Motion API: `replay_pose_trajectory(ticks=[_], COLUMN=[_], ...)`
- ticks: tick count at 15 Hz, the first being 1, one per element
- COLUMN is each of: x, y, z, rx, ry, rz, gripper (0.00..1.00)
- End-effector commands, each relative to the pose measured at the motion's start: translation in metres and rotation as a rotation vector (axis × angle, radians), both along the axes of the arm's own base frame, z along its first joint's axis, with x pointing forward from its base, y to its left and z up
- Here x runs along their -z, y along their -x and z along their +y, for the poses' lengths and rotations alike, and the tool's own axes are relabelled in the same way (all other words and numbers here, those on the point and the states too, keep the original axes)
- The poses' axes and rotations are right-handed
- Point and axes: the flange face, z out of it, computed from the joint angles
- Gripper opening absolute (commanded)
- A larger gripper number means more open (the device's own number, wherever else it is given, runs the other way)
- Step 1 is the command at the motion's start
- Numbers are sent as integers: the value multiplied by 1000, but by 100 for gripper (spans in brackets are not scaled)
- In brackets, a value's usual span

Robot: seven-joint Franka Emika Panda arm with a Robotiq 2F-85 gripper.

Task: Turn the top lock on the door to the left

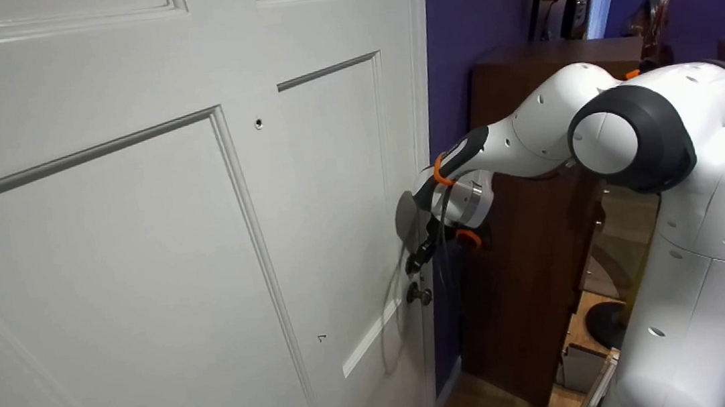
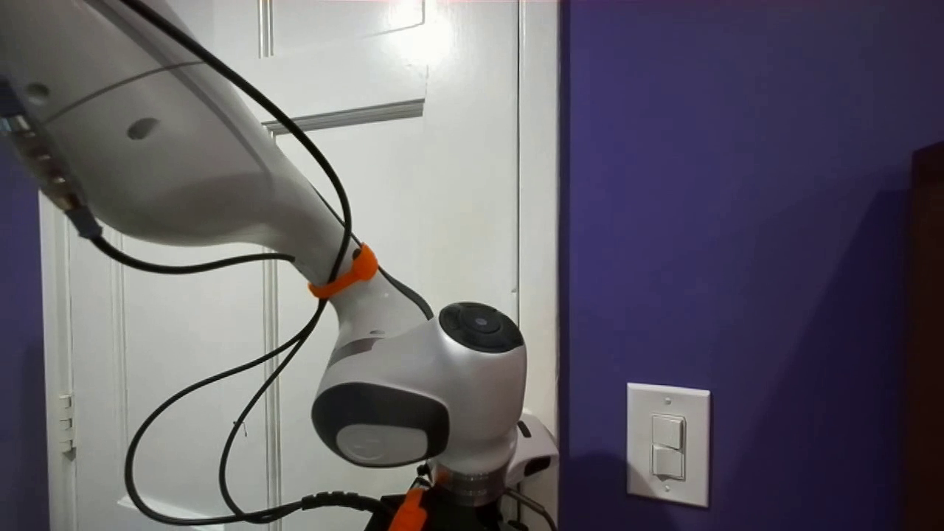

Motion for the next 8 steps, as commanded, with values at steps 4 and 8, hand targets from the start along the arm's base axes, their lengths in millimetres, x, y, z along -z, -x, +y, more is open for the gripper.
replay_pose_trajectory(ticks=[4, 8], x=[7, 8], y=[-10, -11], z=[0, 0], rx=[-17, -32], ry=[-15, -3], rz=[-42, -38], gripper=[9, 3])
